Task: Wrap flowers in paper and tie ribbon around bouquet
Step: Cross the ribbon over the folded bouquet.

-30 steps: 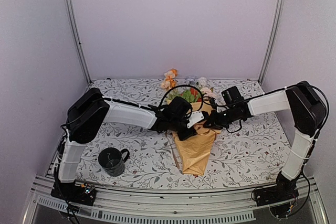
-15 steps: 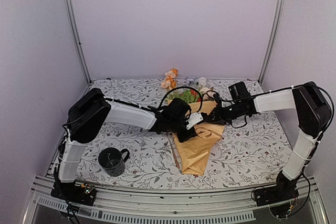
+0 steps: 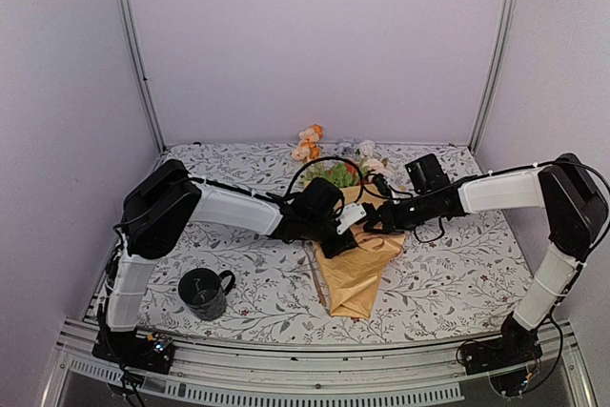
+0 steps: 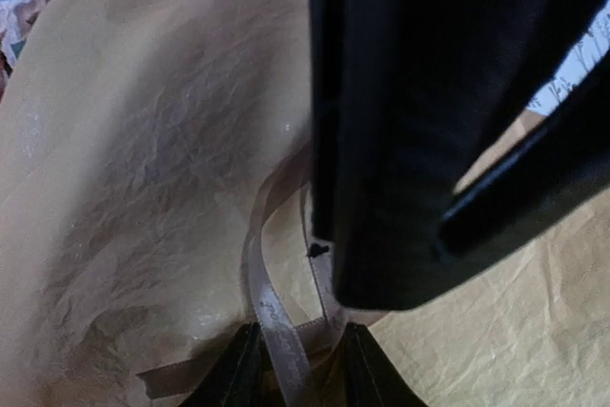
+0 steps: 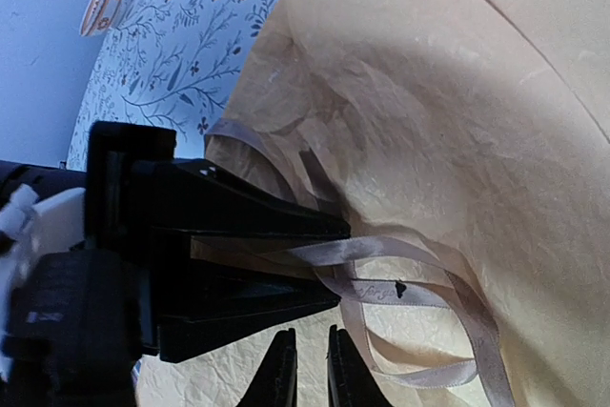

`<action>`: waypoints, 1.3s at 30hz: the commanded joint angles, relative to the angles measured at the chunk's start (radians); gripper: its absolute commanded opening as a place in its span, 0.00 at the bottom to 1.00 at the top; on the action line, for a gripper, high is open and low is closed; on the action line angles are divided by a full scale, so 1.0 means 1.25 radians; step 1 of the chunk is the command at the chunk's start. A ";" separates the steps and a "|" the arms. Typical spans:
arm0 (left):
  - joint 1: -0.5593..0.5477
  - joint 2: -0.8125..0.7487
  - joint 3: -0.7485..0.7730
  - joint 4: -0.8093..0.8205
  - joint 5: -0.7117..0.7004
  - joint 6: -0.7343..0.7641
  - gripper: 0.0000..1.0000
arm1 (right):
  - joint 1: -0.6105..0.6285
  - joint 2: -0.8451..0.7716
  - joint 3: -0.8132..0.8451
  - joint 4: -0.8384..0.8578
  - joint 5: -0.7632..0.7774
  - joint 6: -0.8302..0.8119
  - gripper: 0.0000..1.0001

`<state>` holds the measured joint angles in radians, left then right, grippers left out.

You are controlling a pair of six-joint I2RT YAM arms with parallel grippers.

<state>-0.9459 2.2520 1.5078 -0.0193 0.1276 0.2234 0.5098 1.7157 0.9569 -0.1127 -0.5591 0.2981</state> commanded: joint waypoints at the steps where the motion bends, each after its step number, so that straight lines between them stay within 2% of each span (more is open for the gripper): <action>1: 0.010 -0.006 -0.012 0.013 0.015 -0.013 0.31 | 0.011 0.026 -0.016 -0.009 0.034 -0.025 0.15; 5: 0.012 -0.005 -0.012 0.015 0.016 -0.012 0.31 | 0.011 0.055 -0.016 -0.007 0.046 -0.043 0.29; 9: 0.013 -0.003 -0.008 0.015 0.019 -0.013 0.31 | 0.011 0.082 -0.013 0.008 0.044 -0.062 0.33; 17: 0.026 0.001 -0.007 0.026 0.012 -0.034 0.31 | 0.018 0.069 -0.075 0.070 0.012 -0.076 0.32; 22: 0.031 0.009 -0.002 0.031 0.031 -0.042 0.31 | 0.039 0.071 -0.096 0.113 0.047 -0.087 0.33; 28: 0.041 0.021 0.007 0.025 0.038 -0.051 0.31 | 0.064 0.088 -0.105 0.143 0.141 -0.093 0.30; 32: 0.053 0.028 0.007 0.032 0.061 -0.068 0.30 | 0.096 0.052 -0.151 0.191 0.215 -0.105 0.27; 35: 0.064 0.039 0.014 0.035 0.086 -0.086 0.28 | 0.113 0.013 -0.200 0.253 0.232 -0.125 0.26; 39: 0.074 0.048 0.018 0.036 0.110 -0.098 0.26 | 0.118 0.003 -0.209 0.264 0.229 -0.158 0.27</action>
<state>-0.9066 2.2807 1.5116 0.0189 0.2581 0.1677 0.6304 1.7443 0.7208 0.1902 -0.2901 0.1864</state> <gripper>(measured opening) 0.271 0.272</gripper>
